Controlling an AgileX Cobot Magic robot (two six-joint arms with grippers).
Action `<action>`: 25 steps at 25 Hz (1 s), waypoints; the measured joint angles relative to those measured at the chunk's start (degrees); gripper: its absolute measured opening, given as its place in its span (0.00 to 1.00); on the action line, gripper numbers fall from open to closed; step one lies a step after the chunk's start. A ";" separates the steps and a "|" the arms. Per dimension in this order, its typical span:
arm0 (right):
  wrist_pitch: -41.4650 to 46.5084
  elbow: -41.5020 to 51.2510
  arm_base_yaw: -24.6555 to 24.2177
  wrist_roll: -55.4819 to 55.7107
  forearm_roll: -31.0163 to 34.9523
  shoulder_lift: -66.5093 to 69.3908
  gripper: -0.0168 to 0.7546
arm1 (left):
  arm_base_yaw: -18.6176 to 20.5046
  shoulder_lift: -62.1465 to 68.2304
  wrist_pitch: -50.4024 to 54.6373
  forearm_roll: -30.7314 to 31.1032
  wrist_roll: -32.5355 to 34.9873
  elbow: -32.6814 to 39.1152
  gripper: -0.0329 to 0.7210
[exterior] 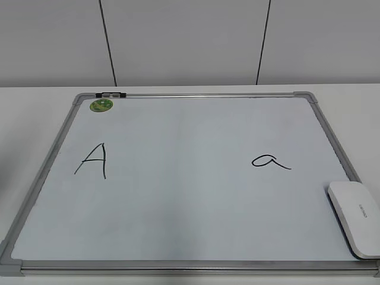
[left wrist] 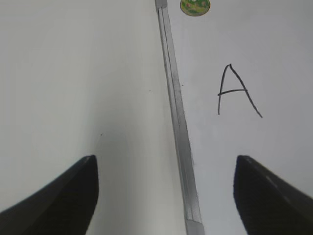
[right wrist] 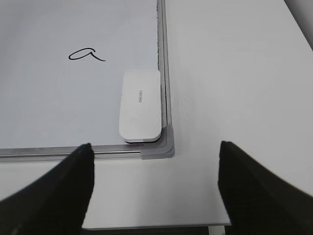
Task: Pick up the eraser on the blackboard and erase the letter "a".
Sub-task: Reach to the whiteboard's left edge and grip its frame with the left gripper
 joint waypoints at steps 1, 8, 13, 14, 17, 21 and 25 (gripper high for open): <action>0.00 0.00 0.00 0.00 0.00 0.00 0.78 | 0.00 2.59 0.43 -0.14 0.00 -1.13 0.90; 0.00 0.00 0.00 0.00 0.00 0.00 0.78 | 0.00 19.01 7.13 -1.31 0.00 -11.16 0.89; 0.00 0.00 0.00 0.00 0.00 0.00 0.78 | 0.00 28.98 9.60 -1.82 0.00 -17.83 0.89; 0.00 0.00 0.00 0.00 0.00 0.00 0.78 | 0.00 30.54 9.97 -1.91 0.22 -18.81 0.89; 0.00 0.00 0.00 0.00 0.00 0.00 0.78 | 0.00 35.85 10.68 -2.20 0.46 -22.06 0.87; 0.00 0.00 0.00 0.00 0.00 0.00 0.78 | 0.35 41.81 12.24 -5.28 3.31 -26.23 0.84; 0.00 0.00 0.00 0.00 0.00 0.00 0.78 | 1.19 46.93 13.86 -7.60 5.22 -29.99 0.83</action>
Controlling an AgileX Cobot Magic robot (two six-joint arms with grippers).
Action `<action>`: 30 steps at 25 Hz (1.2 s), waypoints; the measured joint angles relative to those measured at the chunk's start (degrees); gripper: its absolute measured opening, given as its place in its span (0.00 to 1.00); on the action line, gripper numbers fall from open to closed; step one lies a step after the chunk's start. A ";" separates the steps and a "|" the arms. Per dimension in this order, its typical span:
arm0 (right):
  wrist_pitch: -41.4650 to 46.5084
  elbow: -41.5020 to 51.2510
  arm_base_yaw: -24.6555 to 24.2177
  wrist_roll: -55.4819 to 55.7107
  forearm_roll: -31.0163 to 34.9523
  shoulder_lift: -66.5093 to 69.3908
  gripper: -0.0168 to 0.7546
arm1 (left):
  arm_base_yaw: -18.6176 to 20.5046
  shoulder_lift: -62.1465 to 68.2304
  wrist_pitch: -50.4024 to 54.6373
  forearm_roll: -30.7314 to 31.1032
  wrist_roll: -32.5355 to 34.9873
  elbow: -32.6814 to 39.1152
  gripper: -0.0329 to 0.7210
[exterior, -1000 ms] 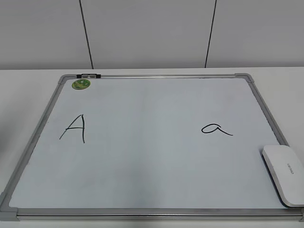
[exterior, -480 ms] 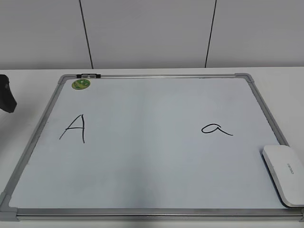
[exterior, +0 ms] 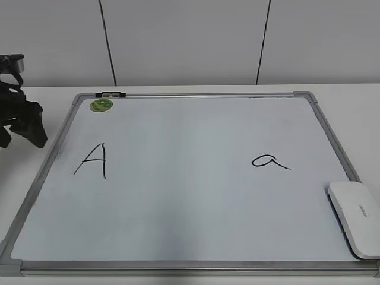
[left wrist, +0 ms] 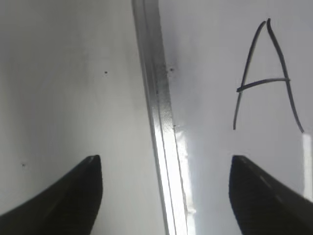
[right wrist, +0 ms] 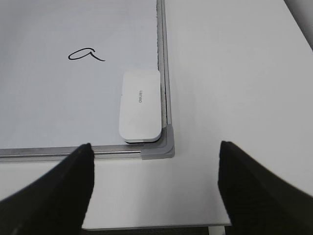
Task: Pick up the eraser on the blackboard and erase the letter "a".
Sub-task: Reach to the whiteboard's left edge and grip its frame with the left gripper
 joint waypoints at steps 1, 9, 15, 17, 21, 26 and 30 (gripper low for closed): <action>0.00 0.00 0.00 0.00 0.00 0.00 0.78 | 0.42 1.27 0.64 -0.32 0.43 -1.15 0.83; 0.00 0.00 0.00 0.00 0.00 0.00 0.78 | 4.37 10.24 4.29 -5.86 4.62 -8.86 0.81; 0.00 0.00 0.00 0.00 0.00 0.00 0.78 | 4.37 12.75 4.27 -7.18 5.77 -10.91 0.69; 0.00 0.00 0.00 0.00 0.00 0.00 0.78 | 4.37 12.98 3.46 -7.46 6.01 -11.24 0.69; 0.00 0.00 0.00 0.00 0.00 0.00 0.78 | 4.37 13.56 2.71 -8.63 7.37 -11.55 0.68; 0.00 0.00 0.00 0.00 0.00 0.00 0.78 | 4.37 15.92 2.57 -9.22 7.51 -11.55 0.67; 0.00 0.00 0.00 0.00 0.00 0.00 0.78 | 4.37 16.30 2.57 -9.74 7.53 -11.55 0.65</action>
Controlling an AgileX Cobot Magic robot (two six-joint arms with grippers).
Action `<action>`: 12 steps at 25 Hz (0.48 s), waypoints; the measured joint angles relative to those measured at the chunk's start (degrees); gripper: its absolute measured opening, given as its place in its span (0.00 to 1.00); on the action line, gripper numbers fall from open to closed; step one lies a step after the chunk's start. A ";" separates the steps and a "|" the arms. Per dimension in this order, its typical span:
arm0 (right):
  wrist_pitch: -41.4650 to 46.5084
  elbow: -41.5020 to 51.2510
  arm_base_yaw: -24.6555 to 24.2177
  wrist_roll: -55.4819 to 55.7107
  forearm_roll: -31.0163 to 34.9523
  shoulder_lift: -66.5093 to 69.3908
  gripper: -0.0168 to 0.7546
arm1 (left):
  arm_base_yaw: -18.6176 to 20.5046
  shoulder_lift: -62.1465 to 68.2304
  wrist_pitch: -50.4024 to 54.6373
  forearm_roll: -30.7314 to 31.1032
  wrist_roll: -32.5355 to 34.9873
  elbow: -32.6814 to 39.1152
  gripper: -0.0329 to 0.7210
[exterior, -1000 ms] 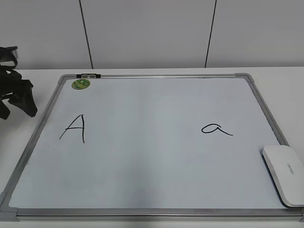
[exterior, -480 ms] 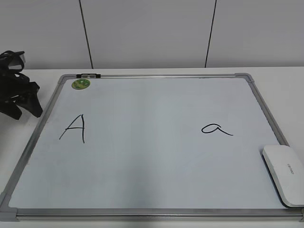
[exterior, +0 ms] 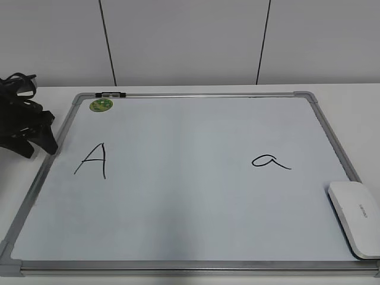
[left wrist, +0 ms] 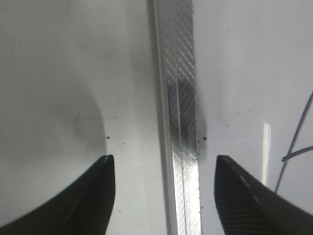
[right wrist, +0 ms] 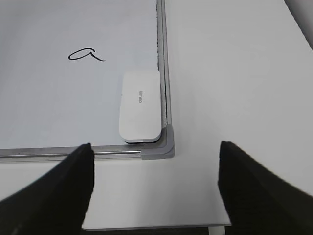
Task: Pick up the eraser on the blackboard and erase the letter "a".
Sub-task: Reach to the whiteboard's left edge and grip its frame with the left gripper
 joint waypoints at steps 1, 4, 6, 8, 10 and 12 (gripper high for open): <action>0.00 0.00 0.00 0.00 0.00 0.00 0.78 | 0.00 0.00 0.00 -0.09 0.10 0.00 0.64; 0.00 0.00 0.00 0.00 0.00 0.00 0.78 | 0.00 0.16 0.00 -0.21 0.10 0.00 0.60; 0.00 0.00 0.00 0.00 0.00 0.00 0.78 | 0.00 0.36 0.00 -0.32 0.10 0.00 0.59; 0.00 0.00 0.00 0.00 0.00 0.00 0.78 | 0.00 0.50 0.00 -0.70 0.10 0.00 0.57; 0.00 0.00 0.00 0.00 0.00 0.00 0.78 | 0.00 0.58 0.00 -0.93 0.10 0.00 0.53; 0.00 0.00 0.00 0.00 0.00 0.00 0.78 | 0.00 0.58 0.00 -1.06 0.10 0.00 0.50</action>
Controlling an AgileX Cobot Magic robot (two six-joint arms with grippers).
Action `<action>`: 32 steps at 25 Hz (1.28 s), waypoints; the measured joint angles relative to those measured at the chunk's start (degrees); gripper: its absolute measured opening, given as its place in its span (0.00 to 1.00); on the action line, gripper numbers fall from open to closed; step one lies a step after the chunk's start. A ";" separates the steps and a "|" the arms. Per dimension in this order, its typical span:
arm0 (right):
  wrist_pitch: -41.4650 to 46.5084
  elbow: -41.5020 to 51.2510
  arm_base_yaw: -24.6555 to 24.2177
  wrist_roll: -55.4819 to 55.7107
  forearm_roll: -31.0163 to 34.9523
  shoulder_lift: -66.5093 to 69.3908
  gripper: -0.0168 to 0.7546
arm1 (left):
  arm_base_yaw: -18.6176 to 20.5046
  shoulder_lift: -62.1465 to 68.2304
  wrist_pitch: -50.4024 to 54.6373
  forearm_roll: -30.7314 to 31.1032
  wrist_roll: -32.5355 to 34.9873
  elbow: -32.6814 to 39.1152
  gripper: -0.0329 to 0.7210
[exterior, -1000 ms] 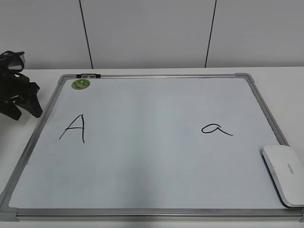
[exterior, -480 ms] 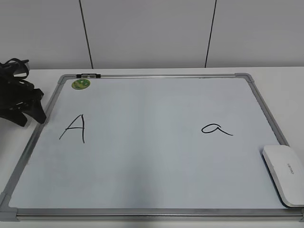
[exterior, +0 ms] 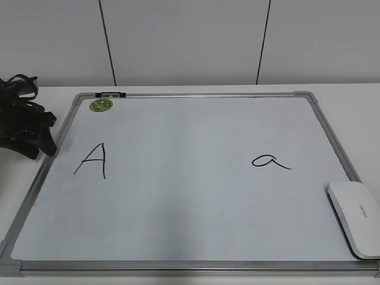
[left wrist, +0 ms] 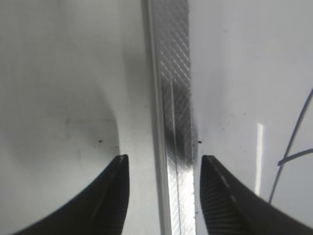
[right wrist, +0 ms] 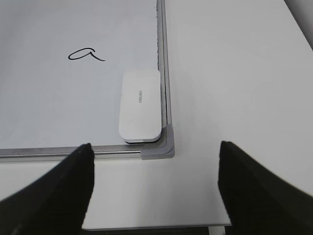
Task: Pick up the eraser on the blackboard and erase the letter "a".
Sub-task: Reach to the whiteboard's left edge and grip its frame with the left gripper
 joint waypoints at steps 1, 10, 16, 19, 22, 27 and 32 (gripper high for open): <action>0.00 0.00 0.00 0.00 0.00 0.00 0.78 | 0.00 0.00 0.00 0.00 0.00 0.00 0.49; 0.00 0.00 0.00 0.00 0.00 0.00 0.78 | 0.00 0.05 -0.09 -0.13 0.00 0.00 0.45; 0.00 0.00 0.00 0.00 0.00 0.00 0.78 | 0.00 0.05 -0.12 -0.26 0.02 0.00 0.43; 0.00 0.00 0.00 0.00 0.00 0.00 0.78 | 0.00 0.05 -0.12 -0.38 0.02 0.00 0.42; 0.00 0.00 0.00 0.00 0.00 0.00 0.78 | 0.00 0.05 -0.12 -0.42 0.02 0.00 0.42; 0.00 0.00 0.00 0.00 0.00 0.00 0.78 | 0.00 0.05 -0.12 -0.64 0.02 0.00 0.42; 0.00 0.00 0.00 0.00 0.00 0.00 0.78 | 0.00 0.61 -0.12 -0.73 0.02 0.00 0.42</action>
